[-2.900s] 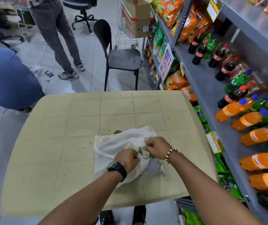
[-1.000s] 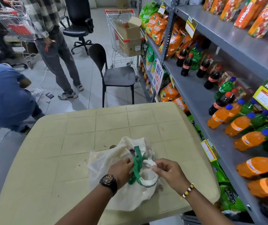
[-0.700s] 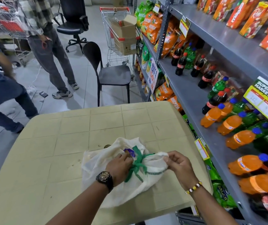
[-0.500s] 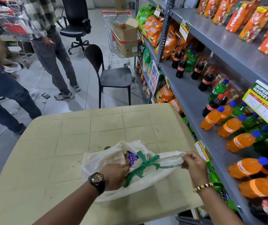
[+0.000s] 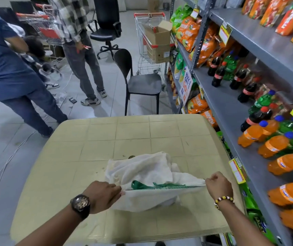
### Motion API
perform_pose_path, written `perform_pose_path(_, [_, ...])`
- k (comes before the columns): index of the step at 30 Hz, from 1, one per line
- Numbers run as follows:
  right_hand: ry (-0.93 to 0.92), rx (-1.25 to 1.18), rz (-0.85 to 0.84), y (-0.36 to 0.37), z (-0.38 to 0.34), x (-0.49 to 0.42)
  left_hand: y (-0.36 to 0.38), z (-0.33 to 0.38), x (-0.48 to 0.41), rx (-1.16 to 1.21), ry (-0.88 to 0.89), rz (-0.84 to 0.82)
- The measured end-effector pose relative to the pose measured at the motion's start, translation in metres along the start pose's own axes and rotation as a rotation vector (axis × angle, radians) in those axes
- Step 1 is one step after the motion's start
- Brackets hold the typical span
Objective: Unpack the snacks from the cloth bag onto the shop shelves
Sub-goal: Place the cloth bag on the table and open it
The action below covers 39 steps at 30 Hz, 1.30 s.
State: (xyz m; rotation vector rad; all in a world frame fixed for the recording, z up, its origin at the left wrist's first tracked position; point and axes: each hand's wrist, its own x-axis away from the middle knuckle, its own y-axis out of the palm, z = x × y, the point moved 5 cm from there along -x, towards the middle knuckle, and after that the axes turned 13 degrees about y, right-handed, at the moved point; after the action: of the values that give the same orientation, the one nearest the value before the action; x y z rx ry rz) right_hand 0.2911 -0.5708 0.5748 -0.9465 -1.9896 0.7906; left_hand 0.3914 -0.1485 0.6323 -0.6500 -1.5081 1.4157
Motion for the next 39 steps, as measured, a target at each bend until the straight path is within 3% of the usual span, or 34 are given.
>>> perform_pose_path(4, [-0.137,0.263,-0.182,0.031,-0.011,0.018,0.009,0.011,0.009,-0.014,-0.173,-0.138])
perform_pose_path(8, [-0.539,0.223,-0.315,0.062,-0.044,0.067,0.008,0.017,0.012,-0.058,-0.367,-0.238])
perform_pose_path(10, [-0.716,0.282,-0.387,0.08,-0.058,0.097,0.009,0.011,0.013,-0.069,-0.466,-0.218])
perform_pose_path(13, [-0.81,0.608,-0.462,0.116,-0.059,0.12,0.0,0.0,0.012,-0.057,-0.54,-0.128])
perform_pose_path(15, [-0.843,0.763,-0.441,0.133,-0.052,0.122,-0.012,-0.003,0.008,-0.058,-0.549,-0.065])
perform_pose_path(20, [-0.954,0.792,-0.216,0.133,-0.055,0.118,-0.04,-0.017,0.008,-0.048,-0.539,0.091])
perform_pose_path(24, [-0.98,0.66,-0.098,0.109,-0.069,0.1,-0.042,-0.04,0.017,-0.037,-0.538,0.149])
perform_pose_path(29, [-0.819,0.381,-0.114,0.078,-0.099,0.079,-0.042,-0.064,0.034,0.004,-0.657,0.192])
perform_pose_path(33, [-0.683,0.33,-0.08,0.062,-0.091,0.057,-0.029,-0.084,0.054,0.024,-0.717,0.199])
perform_pose_path(39, [-0.57,0.408,-0.173,0.066,-0.09,0.061,-0.011,-0.079,0.057,0.086,-0.614,0.094])
